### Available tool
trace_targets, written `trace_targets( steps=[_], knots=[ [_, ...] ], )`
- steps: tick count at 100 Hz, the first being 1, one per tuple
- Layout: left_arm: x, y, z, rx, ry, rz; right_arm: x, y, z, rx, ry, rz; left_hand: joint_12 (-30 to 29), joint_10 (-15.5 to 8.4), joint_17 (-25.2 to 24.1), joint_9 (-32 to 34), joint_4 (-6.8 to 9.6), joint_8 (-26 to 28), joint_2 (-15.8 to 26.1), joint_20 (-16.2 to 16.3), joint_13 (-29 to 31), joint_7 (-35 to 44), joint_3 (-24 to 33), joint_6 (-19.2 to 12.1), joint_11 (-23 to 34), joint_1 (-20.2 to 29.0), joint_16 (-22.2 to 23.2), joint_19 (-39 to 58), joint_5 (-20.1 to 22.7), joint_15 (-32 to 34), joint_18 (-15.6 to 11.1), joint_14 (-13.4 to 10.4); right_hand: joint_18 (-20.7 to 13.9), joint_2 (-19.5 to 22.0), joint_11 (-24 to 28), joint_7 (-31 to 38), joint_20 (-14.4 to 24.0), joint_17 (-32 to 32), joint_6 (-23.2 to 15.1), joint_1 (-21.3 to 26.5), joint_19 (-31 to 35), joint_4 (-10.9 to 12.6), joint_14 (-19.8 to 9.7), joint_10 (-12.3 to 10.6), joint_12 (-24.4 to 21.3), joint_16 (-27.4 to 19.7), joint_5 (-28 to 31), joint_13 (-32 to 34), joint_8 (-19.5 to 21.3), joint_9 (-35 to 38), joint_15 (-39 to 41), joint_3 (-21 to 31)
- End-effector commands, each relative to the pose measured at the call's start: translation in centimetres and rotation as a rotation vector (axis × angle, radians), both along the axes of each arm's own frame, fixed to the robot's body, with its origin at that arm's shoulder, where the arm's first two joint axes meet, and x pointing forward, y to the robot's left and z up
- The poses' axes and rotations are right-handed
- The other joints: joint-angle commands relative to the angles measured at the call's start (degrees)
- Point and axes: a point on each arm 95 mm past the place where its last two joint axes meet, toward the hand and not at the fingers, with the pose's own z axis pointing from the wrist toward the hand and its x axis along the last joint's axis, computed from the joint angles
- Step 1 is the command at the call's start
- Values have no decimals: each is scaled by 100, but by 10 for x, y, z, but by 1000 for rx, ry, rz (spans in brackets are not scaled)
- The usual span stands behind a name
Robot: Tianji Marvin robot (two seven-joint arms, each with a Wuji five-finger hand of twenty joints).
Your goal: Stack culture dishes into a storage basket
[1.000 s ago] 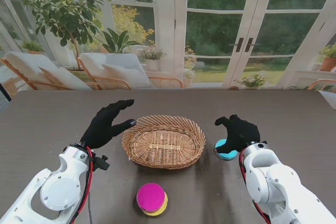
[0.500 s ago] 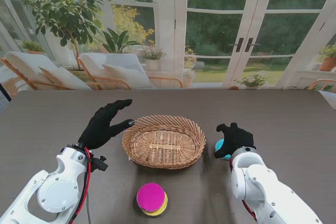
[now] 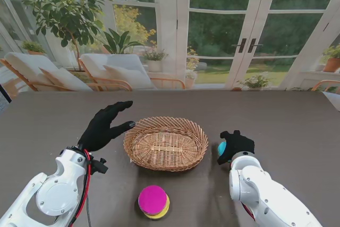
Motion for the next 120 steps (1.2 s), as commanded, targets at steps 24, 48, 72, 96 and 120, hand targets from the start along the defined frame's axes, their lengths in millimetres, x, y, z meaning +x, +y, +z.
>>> trace_targets(
  steps=[24, 48, 72, 96, 120],
  knots=[
    [-3, 0, 0, -1, 7, -4, 4, -1, -18, 3, 51, -47, 48, -18, -131, -99, 210, -38, 275, 60, -80, -67, -86, -32, -18, 110, 46, -62, -81, 1, -29, 21, -151, -235, 175, -218, 142, -974, -174, -34, 476, -97, -59, 332, -27, -24, -240, 240, 328, -284, 174, 482],
    [-4, 1, 1, -3, 2, 2, 6, 1, -24, 8, 72, -60, 48, -22, -132, -94, 210, -36, 275, 60, -81, -64, -87, -34, -16, 112, 46, -66, -73, 1, -26, 16, -109, -323, 360, -198, 69, -741, -178, 248, 561, -18, -87, 467, -50, -44, -302, 487, 524, 5, 250, 592],
    [-6, 3, 1, -5, 2, 7, 6, 2, -29, 9, 89, -80, 48, -22, -140, -92, 210, -34, 280, 59, -76, -60, -89, -38, -15, 109, 46, -71, -63, 3, -31, 24, -133, -381, 620, 189, -101, -255, -242, 697, 785, 141, -176, 560, -89, -45, -226, 951, 785, 484, 448, 824],
    [-7, 4, 1, -3, 3, 9, 9, 3, -37, 12, 94, -96, 48, -25, -146, -93, 210, -34, 282, 57, -68, -61, -89, -40, -15, 109, 46, -76, -64, 5, -22, 38, -95, -274, 1036, 964, -312, 275, -273, 1165, 992, 304, -432, 444, 36, 24, -125, 1709, 724, 1513, 792, 1247],
    [-7, 4, 1, 1, 3, 11, 11, 4, -40, 14, 70, -99, 47, -18, -148, -97, 211, -32, 286, 55, -61, -56, -88, -52, -16, 111, 48, -78, -52, 7, -18, 44, -42, -63, 1252, 1504, -435, 731, -257, 1496, 1036, 392, -592, 296, 190, 34, 1, 2258, 585, 2122, 845, 1584]
  ],
)
